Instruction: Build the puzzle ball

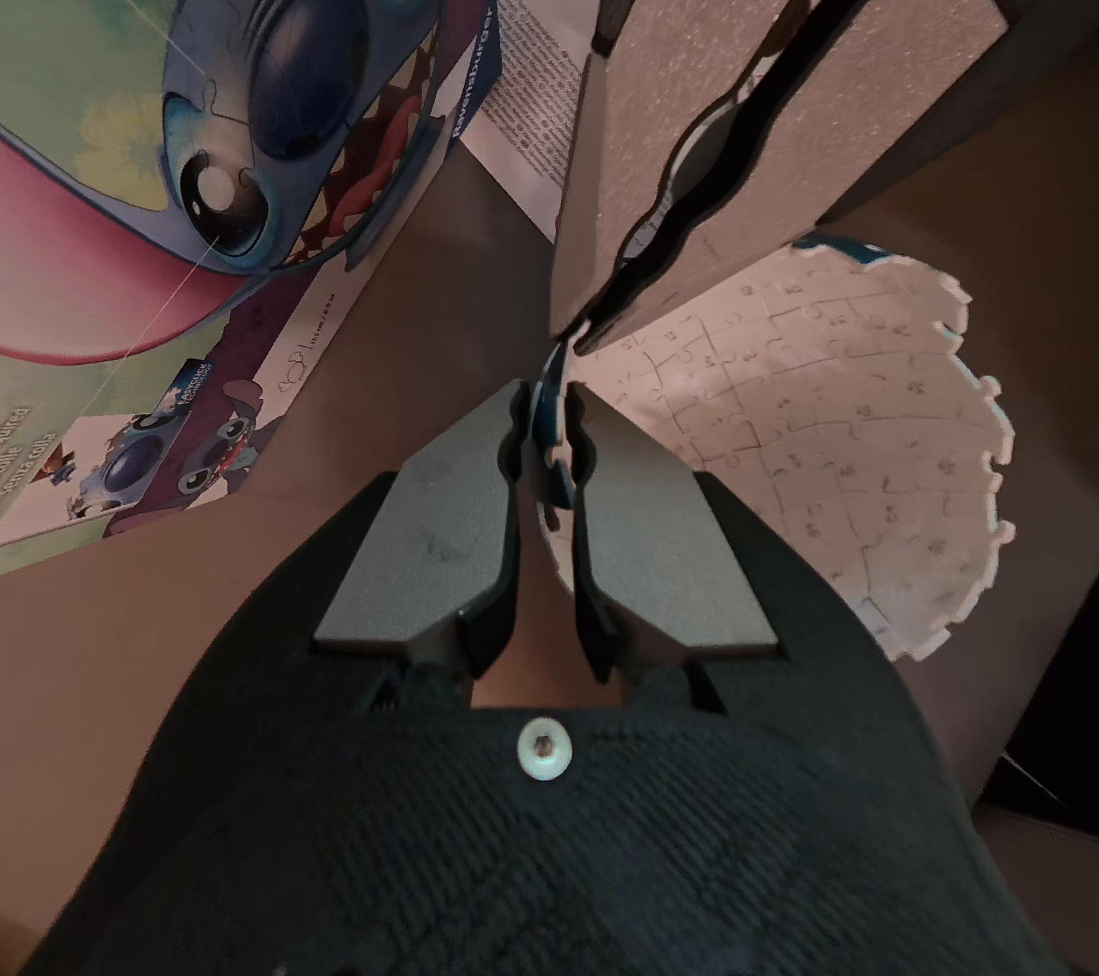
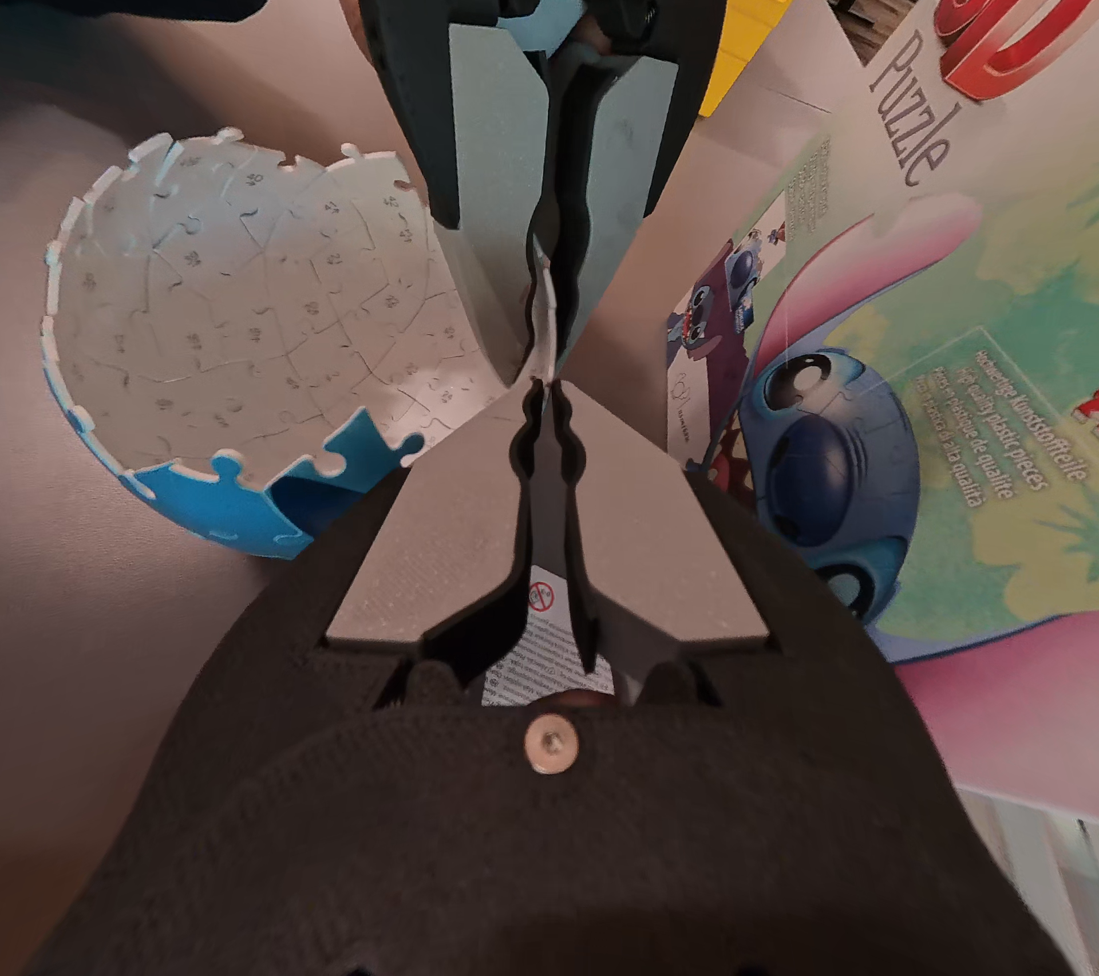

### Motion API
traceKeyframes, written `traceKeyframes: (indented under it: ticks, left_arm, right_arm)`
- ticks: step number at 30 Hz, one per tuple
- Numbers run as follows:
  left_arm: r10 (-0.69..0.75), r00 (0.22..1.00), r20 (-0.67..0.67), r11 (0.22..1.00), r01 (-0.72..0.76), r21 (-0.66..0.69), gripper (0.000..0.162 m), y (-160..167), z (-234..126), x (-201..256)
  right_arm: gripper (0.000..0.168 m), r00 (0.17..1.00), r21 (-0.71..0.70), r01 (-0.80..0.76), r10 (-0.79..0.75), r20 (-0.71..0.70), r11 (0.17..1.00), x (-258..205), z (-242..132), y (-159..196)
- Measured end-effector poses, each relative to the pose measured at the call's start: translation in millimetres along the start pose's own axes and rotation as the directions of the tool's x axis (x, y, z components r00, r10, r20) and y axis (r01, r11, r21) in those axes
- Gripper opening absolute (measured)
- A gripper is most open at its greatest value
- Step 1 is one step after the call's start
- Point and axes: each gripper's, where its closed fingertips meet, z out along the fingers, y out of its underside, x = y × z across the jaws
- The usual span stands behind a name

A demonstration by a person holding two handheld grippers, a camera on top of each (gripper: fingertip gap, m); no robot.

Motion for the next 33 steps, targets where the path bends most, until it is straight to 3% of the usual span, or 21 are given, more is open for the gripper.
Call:
traceKeyframes:
  ticks: [1,7,13,19,22,26,33]
  left_arm:
    - [0.008,1.000,0.017,1.000,-0.008,0.003,0.005,-0.9,0.4,-1.7]
    - [0.028,0.999,0.018,1.000,-0.028,-0.007,0.004,-0.4,0.6,1.2]
    - [0.030,0.999,0.030,0.999,-0.030,-0.010,0.004,-0.4,-1.9,0.7]
    - [0.036,0.999,0.025,0.999,-0.036,0.000,0.004,-3.4,-3.3,3.4]
    - [0.034,0.999,0.032,0.999,-0.035,0.006,0.004,-4.7,-4.2,2.9]
    - [0.046,0.998,0.036,0.999,-0.045,-0.007,0.004,-3.5,-3.8,4.8]
    - [0.057,0.998,0.040,0.998,-0.056,-0.014,0.004,-2.7,-3.7,5.4]
  right_arm:
    - [0.000,1.000,0.004,-0.015,0.015,0.008,1.000,-0.2,0.3,0.2]
    - [0.000,0.987,-0.006,-0.128,0.128,0.094,0.992,-3.8,-1.9,0.9]
    - [0.010,0.973,-0.055,-0.173,0.179,0.145,0.983,-4.4,-4.7,9.7]
    - [0.017,0.987,-0.025,-0.044,0.048,0.150,0.999,-3.9,-4.4,6.1]
    - [0.004,0.985,0.000,0.009,-0.009,0.173,1.000,-7.9,-5.4,3.1]
    - [0.004,0.983,0.023,0.102,-0.104,0.151,0.995,-10.2,-5.2,3.6]
    - [0.004,0.982,0.047,0.124,-0.130,0.136,0.991,-10.7,-5.0,3.9]
